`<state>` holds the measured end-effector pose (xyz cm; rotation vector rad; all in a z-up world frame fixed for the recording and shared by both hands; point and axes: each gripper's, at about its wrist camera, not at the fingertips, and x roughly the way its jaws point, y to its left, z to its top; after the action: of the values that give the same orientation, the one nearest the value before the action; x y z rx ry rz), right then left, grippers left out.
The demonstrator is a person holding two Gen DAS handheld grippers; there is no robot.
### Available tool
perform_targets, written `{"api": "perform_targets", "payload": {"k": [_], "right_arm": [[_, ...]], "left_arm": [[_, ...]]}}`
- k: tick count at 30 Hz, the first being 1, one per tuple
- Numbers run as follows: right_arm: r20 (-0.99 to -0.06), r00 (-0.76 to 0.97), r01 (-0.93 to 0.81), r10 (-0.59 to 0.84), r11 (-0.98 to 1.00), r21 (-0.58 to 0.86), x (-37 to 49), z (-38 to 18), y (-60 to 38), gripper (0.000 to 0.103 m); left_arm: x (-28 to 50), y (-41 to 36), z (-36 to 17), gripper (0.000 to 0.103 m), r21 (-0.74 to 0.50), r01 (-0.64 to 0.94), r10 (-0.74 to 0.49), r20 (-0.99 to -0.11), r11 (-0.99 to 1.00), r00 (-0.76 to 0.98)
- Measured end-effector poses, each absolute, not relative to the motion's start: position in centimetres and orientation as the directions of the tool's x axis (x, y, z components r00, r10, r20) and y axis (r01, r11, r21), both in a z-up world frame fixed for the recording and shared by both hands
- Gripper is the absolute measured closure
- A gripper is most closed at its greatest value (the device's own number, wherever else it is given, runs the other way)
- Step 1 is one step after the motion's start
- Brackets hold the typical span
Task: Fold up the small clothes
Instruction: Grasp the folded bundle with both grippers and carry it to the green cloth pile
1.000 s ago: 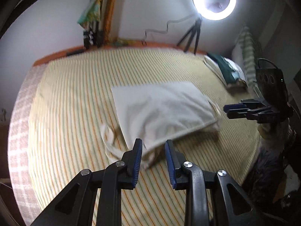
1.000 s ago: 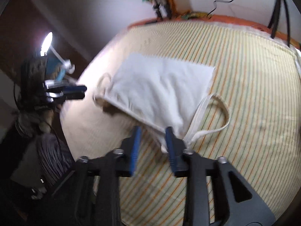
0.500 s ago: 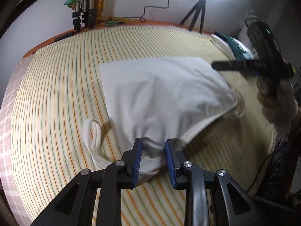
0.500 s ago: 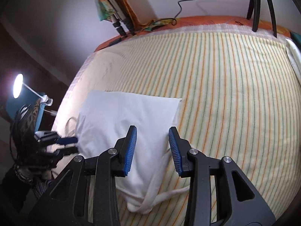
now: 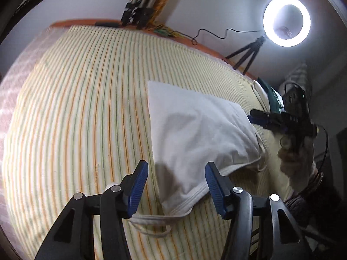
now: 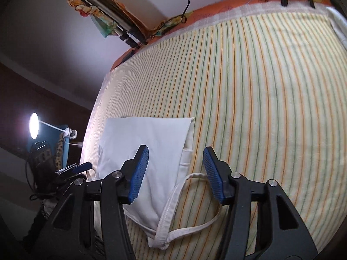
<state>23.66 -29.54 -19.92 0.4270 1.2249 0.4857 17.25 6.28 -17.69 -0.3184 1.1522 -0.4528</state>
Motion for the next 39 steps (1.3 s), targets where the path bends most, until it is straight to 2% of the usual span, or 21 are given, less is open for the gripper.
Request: {"api": "perform_targets", "payload": {"k": [6, 11, 14, 16, 17, 19, 21, 22, 30, 39], "right_arm": [[-0.742, 0.209, -0.136, 0.637, 0.770, 0.623, 23.0, -21.3, -29.3, 0.048], [-0.668, 0.191, -0.114, 0.719, 0.693, 0.712, 22.7, -22.2, -29.4, 0.048], [-0.633, 0.195, -0.094, 0.750, 0.656, 0.749, 22.8, -22.7, -29.5, 0.050], [-0.627, 0.193, -0.087, 0.754, 0.650, 0.755, 23.0, -22.9, -29.3, 0.060], [-0.630, 0.194, -0.084, 0.752, 0.652, 0.753, 23.1, -23.0, -29.2, 0.063], [-0.636, 0.190, -0.078, 0.748, 0.657, 0.750, 23.1, -23.2, -28.9, 0.080], [-0.645, 0.196, -0.085, 0.738, 0.668, 0.739, 23.1, -22.9, -28.6, 0.089], [-0.652, 0.203, -0.094, 0.731, 0.677, 0.730, 23.1, -22.6, -28.5, 0.092], [-0.702, 0.279, -0.210, 0.655, 0.755, 0.621, 22.3, -18.2, -26.8, 0.094], [-0.701, 0.375, -0.246, 0.606, 0.794, 0.555, 21.2, -13.5, -29.6, 0.094]], "left_arm": [[18.7, 6.2, -19.4, 0.047, -0.551, 0.119, -0.559, -0.777, 0.826, 0.289], [20.2, 6.4, -20.3, 0.047, -0.634, 0.090, -0.630, -0.722, 0.768, 0.286], [21.2, 6.7, -20.9, 0.053, -0.685, 0.055, -0.666, -0.683, 0.727, 0.299], [21.7, 6.7, -21.2, 0.065, -0.695, 0.038, -0.672, -0.678, 0.718, 0.298], [21.8, 6.6, -21.3, 0.074, -0.692, 0.034, -0.668, -0.681, 0.721, 0.299], [21.9, 6.5, -21.4, 0.081, -0.678, 0.033, -0.653, -0.692, 0.734, 0.308], [21.8, 6.3, -21.2, 0.091, -0.658, 0.038, -0.634, -0.706, 0.752, 0.315], [21.7, 6.1, -21.0, 0.092, -0.643, 0.046, -0.620, -0.715, 0.765, 0.322], [20.6, 3.6, -17.3, 0.097, -0.529, 0.161, -0.545, -0.736, 0.833, 0.402], [20.6, -0.6, -14.0, 0.097, -0.493, 0.264, -0.558, -0.706, 0.829, 0.435]]}}
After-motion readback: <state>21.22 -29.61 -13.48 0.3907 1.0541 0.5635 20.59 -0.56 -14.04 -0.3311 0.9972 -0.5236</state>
